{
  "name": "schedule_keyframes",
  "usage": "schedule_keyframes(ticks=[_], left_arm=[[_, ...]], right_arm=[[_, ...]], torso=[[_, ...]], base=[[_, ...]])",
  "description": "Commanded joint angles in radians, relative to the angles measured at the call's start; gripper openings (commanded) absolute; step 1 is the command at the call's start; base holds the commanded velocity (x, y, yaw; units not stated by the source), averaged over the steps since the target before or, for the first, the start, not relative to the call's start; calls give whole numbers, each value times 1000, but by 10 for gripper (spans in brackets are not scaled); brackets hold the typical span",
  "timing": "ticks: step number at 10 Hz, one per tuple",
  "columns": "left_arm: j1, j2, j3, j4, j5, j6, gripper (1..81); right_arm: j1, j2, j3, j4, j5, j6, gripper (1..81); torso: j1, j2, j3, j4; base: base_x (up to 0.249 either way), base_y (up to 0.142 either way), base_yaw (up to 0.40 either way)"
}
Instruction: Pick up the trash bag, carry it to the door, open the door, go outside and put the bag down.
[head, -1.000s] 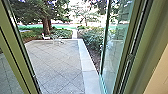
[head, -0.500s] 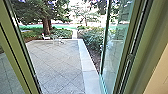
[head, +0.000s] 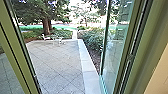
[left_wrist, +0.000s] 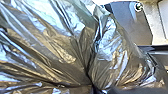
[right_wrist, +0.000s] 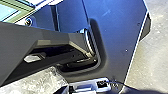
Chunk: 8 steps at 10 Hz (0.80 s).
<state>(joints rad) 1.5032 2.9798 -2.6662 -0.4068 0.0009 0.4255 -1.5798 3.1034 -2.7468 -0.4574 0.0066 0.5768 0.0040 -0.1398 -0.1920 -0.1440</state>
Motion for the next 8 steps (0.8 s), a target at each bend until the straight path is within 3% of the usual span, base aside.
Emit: schedule_keyframes(ticks=[1, 8], left_arm=[[-56, -1, 0, 5, 67, 6, 10], [-56, -1, 0, 3, 67, 6, 10]], right_arm=[[40, 13, 12, -15, -48, -3, 811], [40, 14, 10, -15, -48, -3, 811]], torso=[[0, 0, 0, 0], [0, 0, 0, 0]], base=[[115, 0, 0], [122, 0, 0]])
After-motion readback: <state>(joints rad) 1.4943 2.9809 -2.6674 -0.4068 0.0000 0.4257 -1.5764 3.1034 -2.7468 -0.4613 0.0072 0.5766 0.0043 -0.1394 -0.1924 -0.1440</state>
